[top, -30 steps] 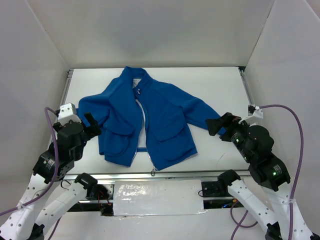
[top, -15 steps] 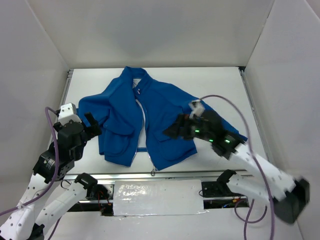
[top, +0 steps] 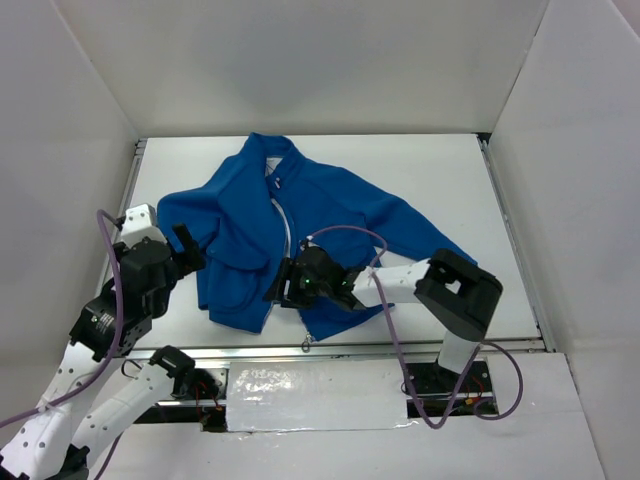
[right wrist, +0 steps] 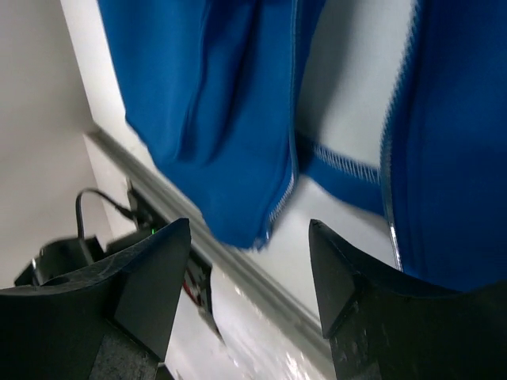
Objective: Zip up the jacket
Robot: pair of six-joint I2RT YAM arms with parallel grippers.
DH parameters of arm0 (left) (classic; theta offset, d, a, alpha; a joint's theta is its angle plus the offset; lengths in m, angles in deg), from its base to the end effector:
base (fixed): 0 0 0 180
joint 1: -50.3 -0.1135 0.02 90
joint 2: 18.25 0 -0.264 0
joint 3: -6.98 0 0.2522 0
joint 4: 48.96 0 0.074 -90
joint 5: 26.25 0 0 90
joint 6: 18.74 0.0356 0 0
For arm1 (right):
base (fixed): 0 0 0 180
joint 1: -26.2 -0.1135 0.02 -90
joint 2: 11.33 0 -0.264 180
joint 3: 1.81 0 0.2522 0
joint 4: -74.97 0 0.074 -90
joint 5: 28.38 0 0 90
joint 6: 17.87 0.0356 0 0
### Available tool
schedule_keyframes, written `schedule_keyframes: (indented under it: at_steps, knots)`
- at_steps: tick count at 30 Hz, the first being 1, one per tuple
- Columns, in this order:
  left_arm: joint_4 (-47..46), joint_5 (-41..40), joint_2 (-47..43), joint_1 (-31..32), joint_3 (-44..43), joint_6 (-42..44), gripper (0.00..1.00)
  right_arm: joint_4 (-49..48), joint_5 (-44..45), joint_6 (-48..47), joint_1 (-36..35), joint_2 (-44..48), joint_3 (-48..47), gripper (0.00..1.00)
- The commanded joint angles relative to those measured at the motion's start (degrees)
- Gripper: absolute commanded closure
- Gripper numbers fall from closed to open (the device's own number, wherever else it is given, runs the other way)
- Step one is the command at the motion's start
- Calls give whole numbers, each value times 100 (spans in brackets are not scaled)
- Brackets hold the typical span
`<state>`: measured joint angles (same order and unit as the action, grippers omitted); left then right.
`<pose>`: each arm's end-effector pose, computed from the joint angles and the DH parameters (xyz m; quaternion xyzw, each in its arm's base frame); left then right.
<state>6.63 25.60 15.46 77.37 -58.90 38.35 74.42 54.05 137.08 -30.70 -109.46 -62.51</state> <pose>0.1057 -0.0293 0.3538 -0.2194 0.7798 -0.0227 0.5858 0.1845 0.2916 0.1560 0.0332 0.8924 0.4186 0.1652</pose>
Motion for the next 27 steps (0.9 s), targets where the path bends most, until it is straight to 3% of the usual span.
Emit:
schedule_keyframes:
  at_steps: [1, 17, 23, 27]
  knots:
    - [-289, 167, 100, -35, 9, 205, 1, -574, 291, 176, -49, -347, -518, 32]
    - [-394, 405, 197, -44, 44, 320, 0, 208, 959, -70, 83, -787, -1063, 33]
    - [-421, 466, 206, -44, 53, 337, 1, 68, 1188, -149, 92, -295, -571, 33]
    - [-421, 493, 258, -44, 53, 355, 1, 68, 995, -219, 153, -575, -737, 33]
